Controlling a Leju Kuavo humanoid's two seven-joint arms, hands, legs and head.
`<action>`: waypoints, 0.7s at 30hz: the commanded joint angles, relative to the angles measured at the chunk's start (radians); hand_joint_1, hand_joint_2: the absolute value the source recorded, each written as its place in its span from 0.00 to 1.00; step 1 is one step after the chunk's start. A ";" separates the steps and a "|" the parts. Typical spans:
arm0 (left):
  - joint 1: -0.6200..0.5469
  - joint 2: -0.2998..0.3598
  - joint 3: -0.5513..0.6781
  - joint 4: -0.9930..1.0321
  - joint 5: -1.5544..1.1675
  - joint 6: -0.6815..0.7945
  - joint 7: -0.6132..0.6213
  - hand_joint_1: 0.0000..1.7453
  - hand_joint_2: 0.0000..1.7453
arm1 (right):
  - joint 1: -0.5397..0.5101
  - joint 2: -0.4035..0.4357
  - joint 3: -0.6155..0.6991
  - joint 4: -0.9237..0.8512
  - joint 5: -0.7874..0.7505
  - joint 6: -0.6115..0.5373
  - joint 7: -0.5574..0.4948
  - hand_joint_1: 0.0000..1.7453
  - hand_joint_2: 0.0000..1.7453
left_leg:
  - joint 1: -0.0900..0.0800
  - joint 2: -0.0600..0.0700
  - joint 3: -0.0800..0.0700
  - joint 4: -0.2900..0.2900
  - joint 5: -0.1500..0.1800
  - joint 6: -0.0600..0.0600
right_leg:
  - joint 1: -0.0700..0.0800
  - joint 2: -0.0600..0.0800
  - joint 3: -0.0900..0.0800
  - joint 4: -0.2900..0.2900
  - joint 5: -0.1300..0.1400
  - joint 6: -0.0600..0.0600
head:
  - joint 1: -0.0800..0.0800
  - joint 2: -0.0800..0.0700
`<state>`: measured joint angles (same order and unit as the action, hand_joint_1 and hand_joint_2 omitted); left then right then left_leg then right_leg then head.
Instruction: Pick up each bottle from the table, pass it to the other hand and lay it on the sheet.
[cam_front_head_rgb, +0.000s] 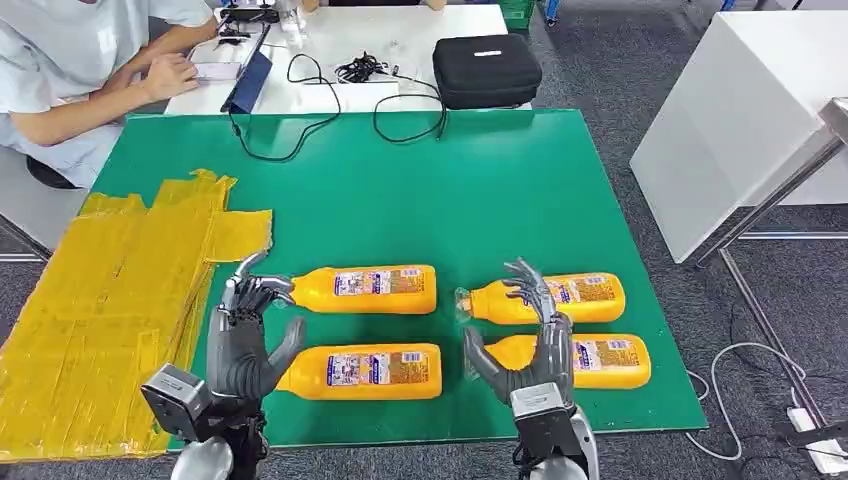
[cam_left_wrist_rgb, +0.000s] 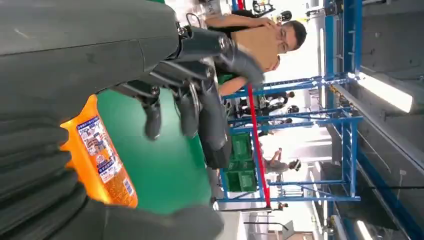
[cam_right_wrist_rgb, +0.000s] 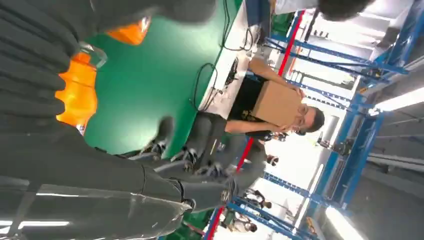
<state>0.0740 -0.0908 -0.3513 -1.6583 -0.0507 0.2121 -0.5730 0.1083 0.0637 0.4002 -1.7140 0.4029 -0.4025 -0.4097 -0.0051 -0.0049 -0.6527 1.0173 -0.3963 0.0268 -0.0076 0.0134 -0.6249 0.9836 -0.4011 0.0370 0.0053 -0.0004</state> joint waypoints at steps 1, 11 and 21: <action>-0.053 -0.014 0.030 0.042 0.058 -0.021 0.017 0.00 1.00 | -0.187 -0.102 0.087 0.160 0.293 0.013 0.187 0.00 1.00 | 0.001 0.003 0.007 -0.001 -0.002 -0.001 | 0.001 0.002 0.006 -0.002 -0.001 0.000 | 0.000 0.000; -0.157 -0.034 0.030 0.099 0.110 -0.088 0.039 0.00 1.00 | -0.564 -0.066 0.292 0.560 0.485 0.177 0.302 0.00 1.00 | 0.000 0.004 0.004 -0.001 0.002 -0.002 | 0.000 0.003 0.003 -0.001 0.003 -0.002 | 0.000 0.000; -0.199 -0.032 0.015 0.127 0.140 -0.106 0.041 0.00 1.00 | -0.731 -0.020 0.415 0.781 0.510 0.274 0.306 0.00 1.00 | 0.001 0.004 0.007 0.000 0.002 -0.002 | 0.001 0.002 0.006 0.001 0.002 -0.002 | 0.000 0.000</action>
<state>-0.0546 -0.1232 -0.3353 -1.6258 0.0740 0.1144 -0.5379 -0.4282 0.0095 0.6699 -1.2244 0.9186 -0.1819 -0.1015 -0.0048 -0.0044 -0.6527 1.0174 -0.3921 0.0265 -0.0071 0.0134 -0.6249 0.9851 -0.3978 0.0354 0.0053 -0.0004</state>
